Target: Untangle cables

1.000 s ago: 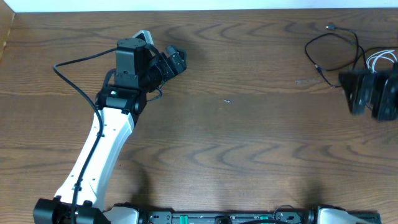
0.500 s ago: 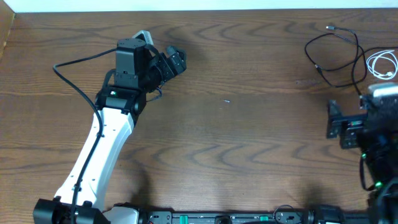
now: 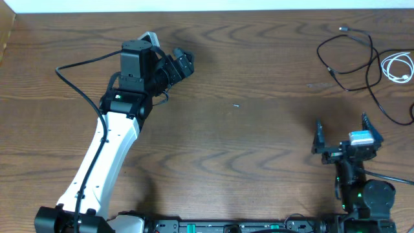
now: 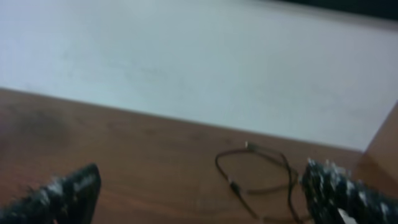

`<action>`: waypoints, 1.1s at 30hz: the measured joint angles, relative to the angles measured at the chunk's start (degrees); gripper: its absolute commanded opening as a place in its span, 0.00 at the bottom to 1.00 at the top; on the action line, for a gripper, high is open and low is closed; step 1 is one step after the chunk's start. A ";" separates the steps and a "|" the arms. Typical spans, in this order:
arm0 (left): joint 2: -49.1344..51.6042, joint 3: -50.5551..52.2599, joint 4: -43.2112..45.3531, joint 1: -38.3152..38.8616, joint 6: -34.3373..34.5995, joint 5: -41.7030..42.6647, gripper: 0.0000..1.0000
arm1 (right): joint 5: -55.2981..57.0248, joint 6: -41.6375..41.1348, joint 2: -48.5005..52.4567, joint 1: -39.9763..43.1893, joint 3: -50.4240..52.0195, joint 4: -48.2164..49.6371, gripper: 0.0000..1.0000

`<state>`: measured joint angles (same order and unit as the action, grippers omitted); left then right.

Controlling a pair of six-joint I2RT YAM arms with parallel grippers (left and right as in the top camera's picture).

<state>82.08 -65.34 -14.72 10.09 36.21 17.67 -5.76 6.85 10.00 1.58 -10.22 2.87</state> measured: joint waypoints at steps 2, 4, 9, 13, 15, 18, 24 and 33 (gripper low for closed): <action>0.00 0.00 -0.07 0.00 0.00 -0.02 0.97 | 0.00 -0.59 -2.73 -0.35 3.45 1.51 0.99; 0.00 0.00 0.04 0.00 0.02 0.00 0.97 | 0.02 -0.87 -5.53 -1.07 5.99 1.79 0.99; 0.00 0.00 -0.07 0.00 0.00 0.00 0.97 | 0.31 -1.42 -9.16 -2.36 8.52 0.42 0.99; 0.00 0.00 -0.09 0.00 0.00 0.00 0.97 | 0.48 -3.43 -9.35 -2.91 9.40 -6.12 0.99; 0.00 0.00 -0.11 0.00 0.00 0.00 0.97 | 0.52 -5.09 -9.27 -2.93 9.79 -6.62 0.99; 0.00 0.00 -0.07 0.00 0.00 0.00 0.97 | 0.50 -6.54 -9.31 -2.95 9.79 -6.60 0.99; 0.00 0.00 -0.09 0.00 0.00 0.00 0.97 | 0.52 -7.54 -9.31 -2.95 9.79 -6.60 0.99; 0.00 0.00 -0.07 0.00 0.00 0.00 0.97 | 0.52 -7.74 -9.31 -2.95 9.79 -6.60 0.99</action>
<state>82.08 -65.34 -14.79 10.09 36.21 17.67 -5.23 -0.89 0.69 -1.37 -0.43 -3.73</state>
